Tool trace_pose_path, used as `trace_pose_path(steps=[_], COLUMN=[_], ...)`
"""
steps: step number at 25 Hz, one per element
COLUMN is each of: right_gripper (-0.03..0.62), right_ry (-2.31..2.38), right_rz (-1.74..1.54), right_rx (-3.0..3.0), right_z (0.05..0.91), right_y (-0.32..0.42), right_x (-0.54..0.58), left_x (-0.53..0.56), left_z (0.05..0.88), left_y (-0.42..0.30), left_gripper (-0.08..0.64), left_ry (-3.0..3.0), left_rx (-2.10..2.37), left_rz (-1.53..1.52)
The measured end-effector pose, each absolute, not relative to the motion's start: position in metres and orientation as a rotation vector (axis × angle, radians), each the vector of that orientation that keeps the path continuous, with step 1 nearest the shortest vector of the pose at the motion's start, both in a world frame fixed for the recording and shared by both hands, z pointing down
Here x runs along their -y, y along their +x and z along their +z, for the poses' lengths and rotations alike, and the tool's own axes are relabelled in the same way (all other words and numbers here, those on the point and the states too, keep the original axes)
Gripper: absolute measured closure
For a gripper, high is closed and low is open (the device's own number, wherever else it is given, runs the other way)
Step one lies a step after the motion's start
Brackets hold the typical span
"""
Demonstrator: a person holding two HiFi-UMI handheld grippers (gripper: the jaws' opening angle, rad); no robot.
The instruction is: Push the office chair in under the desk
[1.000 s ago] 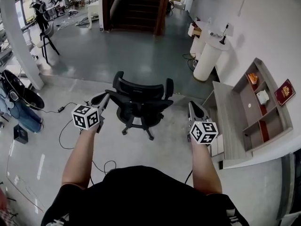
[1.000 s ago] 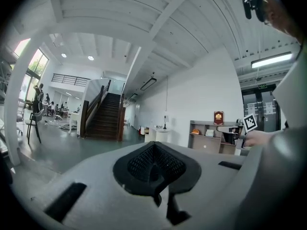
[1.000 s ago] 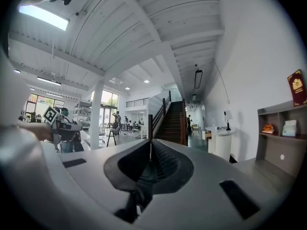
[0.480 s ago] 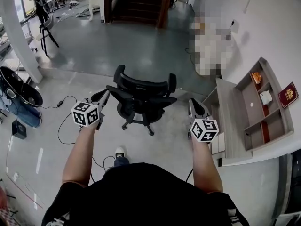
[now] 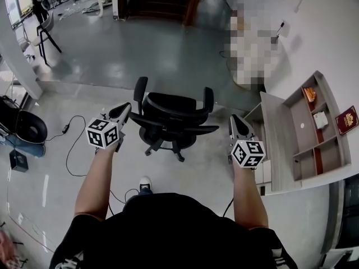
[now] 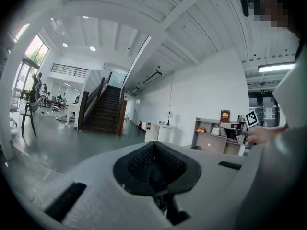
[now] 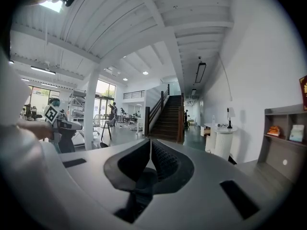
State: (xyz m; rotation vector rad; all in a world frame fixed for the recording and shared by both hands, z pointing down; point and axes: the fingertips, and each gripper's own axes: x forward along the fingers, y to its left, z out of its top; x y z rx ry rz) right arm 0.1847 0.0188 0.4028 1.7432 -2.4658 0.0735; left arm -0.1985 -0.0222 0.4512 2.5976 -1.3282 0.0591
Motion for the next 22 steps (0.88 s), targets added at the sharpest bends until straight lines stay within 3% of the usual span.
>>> trace_pose_path(steps=[22], right_gripper=[0.574], right_ry=[1.9], right_rz=[0.049], right_rx=[2.312], right_z=[0.379], right_y=[0.113], right_x=[0.13], left_x=[0.218], left_z=[0.459], left_y=[-0.249], left_gripper=[0.541], left_ry=[2.678], left_rx=[1.086], left_rz=[0.061])
